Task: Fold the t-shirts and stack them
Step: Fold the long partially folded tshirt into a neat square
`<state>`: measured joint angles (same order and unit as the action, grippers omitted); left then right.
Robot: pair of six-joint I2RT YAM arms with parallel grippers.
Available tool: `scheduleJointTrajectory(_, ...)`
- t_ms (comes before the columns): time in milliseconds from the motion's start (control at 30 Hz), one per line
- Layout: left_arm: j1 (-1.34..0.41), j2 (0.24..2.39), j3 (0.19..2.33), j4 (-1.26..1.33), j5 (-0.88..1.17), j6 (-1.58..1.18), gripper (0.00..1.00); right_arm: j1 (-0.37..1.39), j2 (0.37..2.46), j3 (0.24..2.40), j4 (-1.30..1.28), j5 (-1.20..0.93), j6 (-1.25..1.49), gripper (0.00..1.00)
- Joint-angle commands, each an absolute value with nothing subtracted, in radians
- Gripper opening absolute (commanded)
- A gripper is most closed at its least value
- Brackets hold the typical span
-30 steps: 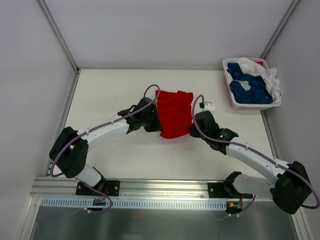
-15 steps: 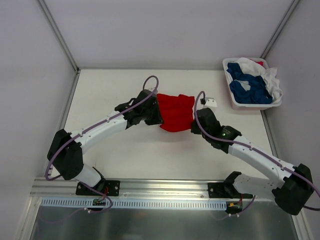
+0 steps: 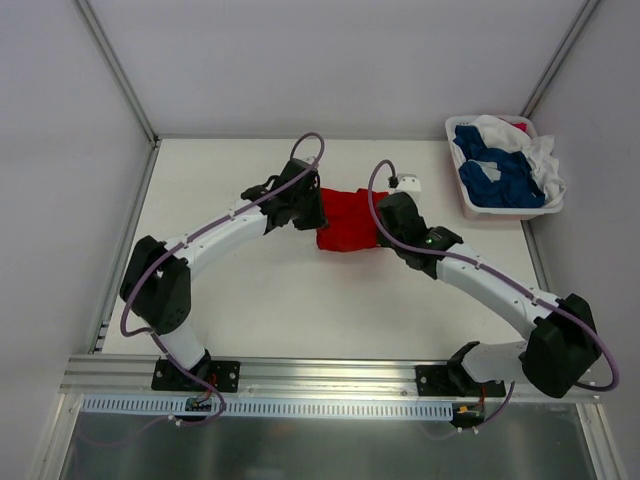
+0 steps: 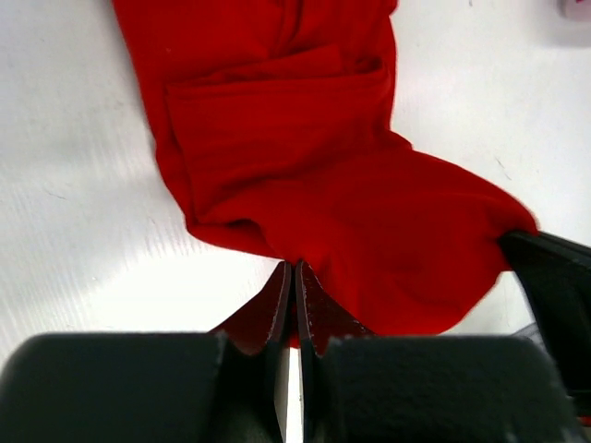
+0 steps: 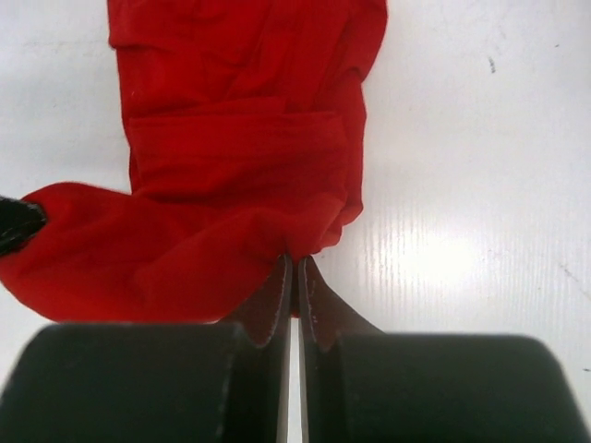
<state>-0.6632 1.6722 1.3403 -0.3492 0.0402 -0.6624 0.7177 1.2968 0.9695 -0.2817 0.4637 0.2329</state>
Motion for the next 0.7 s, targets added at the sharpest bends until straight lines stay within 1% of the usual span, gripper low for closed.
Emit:
scheduleJointTrajectory(0,-0.624,1.683,1.385,-0.350,0.029,-0.621,0.00,0.654,1.313,1.038,-0.238,0.472,0.184,0.00)
scheduleJointTrajectory(167,-0.569,1.709,1.396,-0.348,0.043,-0.606,0.00,0.574,1.353,1.068,-0.219,0.434,0.147,0.00)
scheduleJointTrajectory(400,-0.526,1.772,1.448,-0.348,0.066,-0.583,0.00,0.529,1.451,1.123,-0.193,0.388,0.124,0.00)
scheduleJointTrajectory(667,-0.489,1.862,1.560,-0.348,0.095,-0.563,0.00,0.489,1.575,1.235,-0.184,0.351,0.095,0.00)
